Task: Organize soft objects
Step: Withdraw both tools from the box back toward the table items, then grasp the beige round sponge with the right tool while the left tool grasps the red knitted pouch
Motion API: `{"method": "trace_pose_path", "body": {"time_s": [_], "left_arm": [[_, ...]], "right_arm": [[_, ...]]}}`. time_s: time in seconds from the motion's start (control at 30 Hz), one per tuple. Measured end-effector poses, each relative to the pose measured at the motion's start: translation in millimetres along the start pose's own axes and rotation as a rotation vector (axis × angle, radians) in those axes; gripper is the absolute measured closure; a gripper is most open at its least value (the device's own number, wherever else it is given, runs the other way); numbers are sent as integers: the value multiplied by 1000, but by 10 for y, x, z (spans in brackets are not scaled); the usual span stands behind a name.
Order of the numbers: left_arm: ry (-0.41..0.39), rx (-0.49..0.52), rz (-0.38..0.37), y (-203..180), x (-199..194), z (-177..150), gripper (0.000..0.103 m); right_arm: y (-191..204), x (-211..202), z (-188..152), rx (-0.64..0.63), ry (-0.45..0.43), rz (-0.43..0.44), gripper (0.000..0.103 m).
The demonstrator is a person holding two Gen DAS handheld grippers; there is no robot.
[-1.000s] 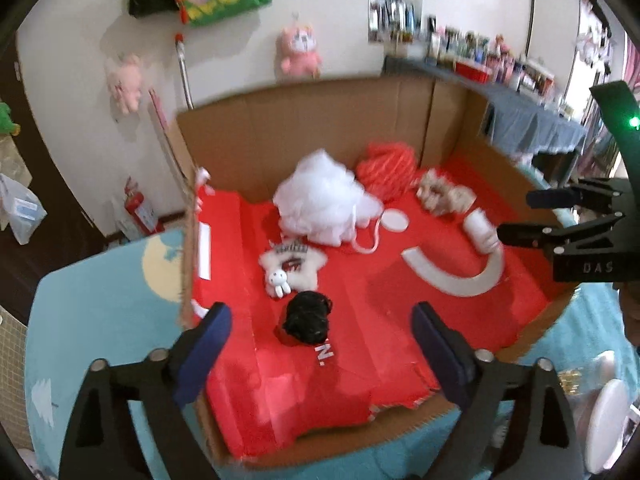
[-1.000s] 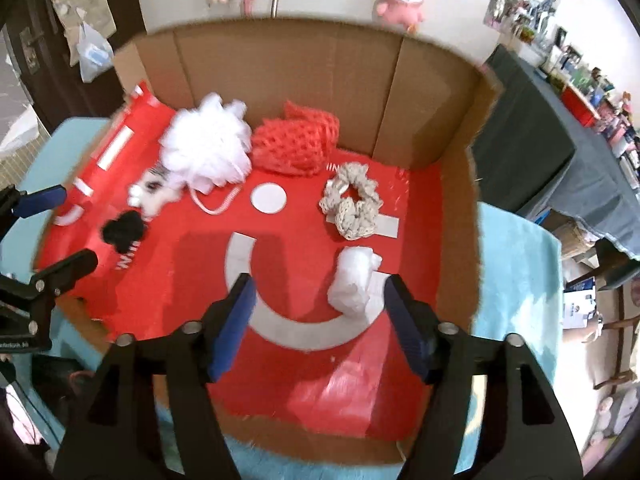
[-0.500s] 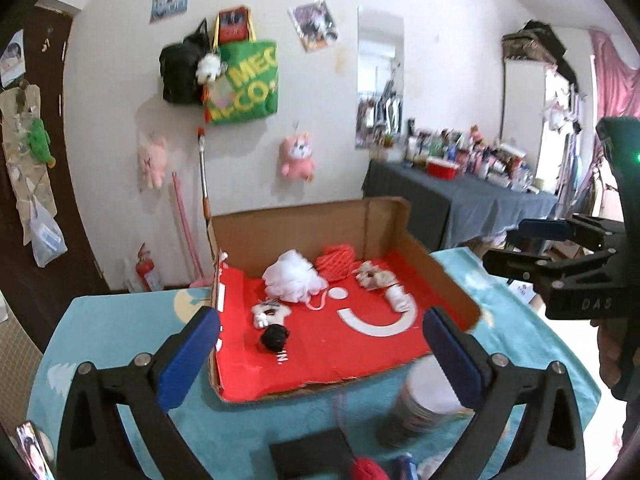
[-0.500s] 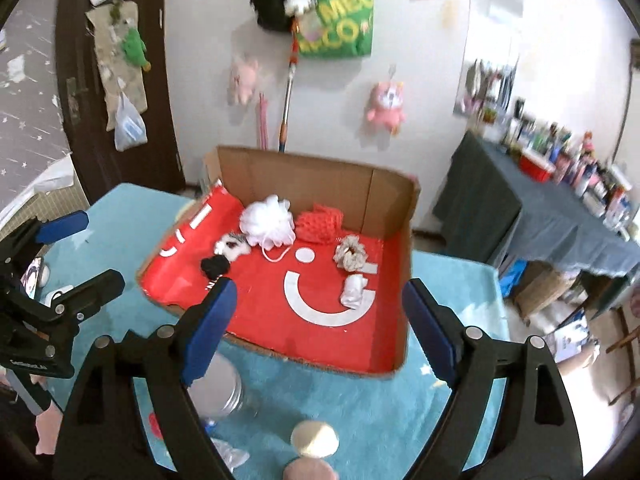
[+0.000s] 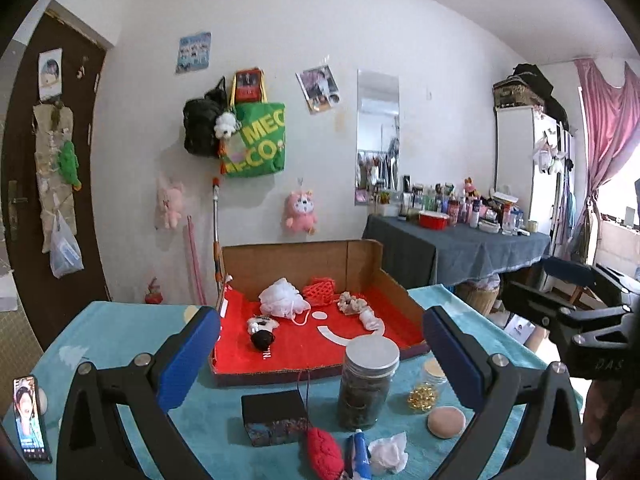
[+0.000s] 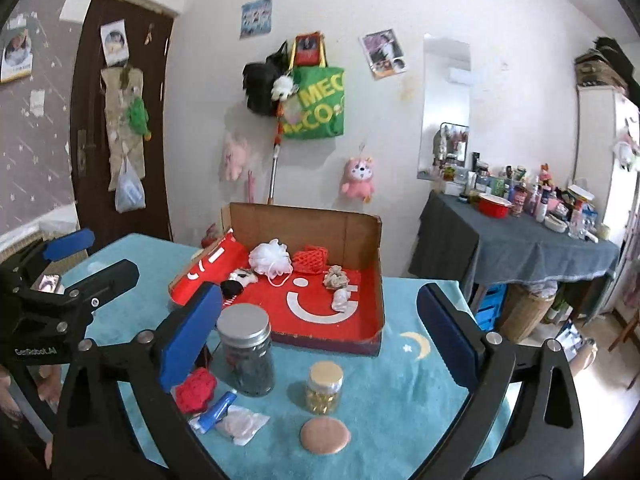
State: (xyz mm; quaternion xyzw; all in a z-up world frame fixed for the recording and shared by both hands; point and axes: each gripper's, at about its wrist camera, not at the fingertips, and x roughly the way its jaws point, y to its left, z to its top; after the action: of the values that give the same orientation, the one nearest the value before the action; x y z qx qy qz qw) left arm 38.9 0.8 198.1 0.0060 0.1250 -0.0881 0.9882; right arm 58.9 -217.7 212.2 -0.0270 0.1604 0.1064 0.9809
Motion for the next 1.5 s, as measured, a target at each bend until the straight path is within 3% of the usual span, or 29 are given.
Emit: {"method": "trace_pose_path", "body": {"time_s": [0.33, 0.83, 1.5], "left_arm": [[17, 2, 19, -144, -137, -417, 0], [184, -36, 42, -73, 215, -1178, 0], [311, -16, 40, -114, 401, -1542, 0]], "right_arm": [[11, -161, -502, 25, -1, -53, 3], [-28, 108, -1205, 106, 96, -55, 3], [-59, 365, -1611, 132, 199, -93, 3]]}}
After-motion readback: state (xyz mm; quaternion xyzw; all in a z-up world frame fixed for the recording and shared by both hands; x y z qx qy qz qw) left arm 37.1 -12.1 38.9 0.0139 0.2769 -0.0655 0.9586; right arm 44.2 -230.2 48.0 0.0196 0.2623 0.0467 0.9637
